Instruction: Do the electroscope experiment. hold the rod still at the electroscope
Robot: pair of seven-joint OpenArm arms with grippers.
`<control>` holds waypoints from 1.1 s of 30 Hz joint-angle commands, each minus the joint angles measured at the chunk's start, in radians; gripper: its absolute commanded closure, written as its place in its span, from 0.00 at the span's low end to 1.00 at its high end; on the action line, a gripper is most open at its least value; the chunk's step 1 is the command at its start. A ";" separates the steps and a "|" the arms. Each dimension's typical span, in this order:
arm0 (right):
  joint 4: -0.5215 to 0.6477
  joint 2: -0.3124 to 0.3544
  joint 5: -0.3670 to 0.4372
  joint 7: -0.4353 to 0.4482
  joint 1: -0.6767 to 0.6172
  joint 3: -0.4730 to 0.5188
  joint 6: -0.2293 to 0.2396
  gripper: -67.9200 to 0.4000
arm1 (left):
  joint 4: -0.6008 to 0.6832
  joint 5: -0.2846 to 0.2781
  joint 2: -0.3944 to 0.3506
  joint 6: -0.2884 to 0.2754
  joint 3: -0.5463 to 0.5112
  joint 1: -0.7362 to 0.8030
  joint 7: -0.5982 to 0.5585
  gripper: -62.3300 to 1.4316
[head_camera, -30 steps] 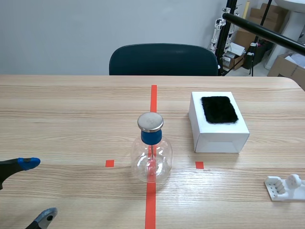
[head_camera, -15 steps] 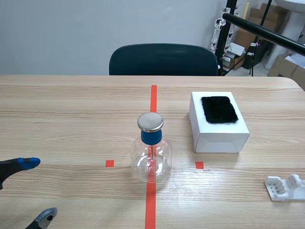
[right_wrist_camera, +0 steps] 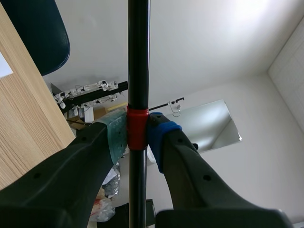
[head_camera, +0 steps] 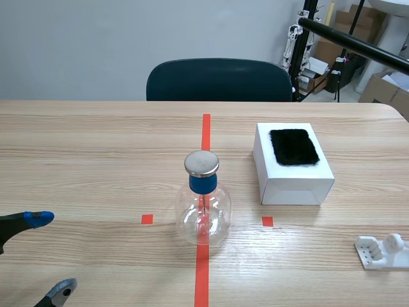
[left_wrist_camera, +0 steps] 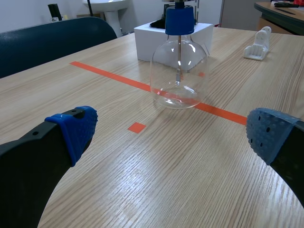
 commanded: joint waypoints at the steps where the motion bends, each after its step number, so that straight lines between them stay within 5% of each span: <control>1: 0.011 0.011 0.008 0.008 0.017 0.015 -0.011 0.92 | 0.019 -0.013 -0.009 0.002 -0.006 0.000 -0.046 0.00; 10: 0.011 0.011 -0.032 0.120 0.016 0.014 0.039 0.92 | 0.019 -0.013 -0.009 0.002 -0.006 0.000 -0.046 0.00; 13: 0.011 0.011 -0.083 0.126 0.016 0.014 0.053 0.92 | 0.019 -0.013 -0.009 0.002 -0.006 0.000 -0.046 0.00; 33: 0.011 0.011 -0.078 0.127 0.016 0.014 0.064 0.92 | 0.019 -0.013 -0.009 0.002 -0.006 0.000 -0.046 0.00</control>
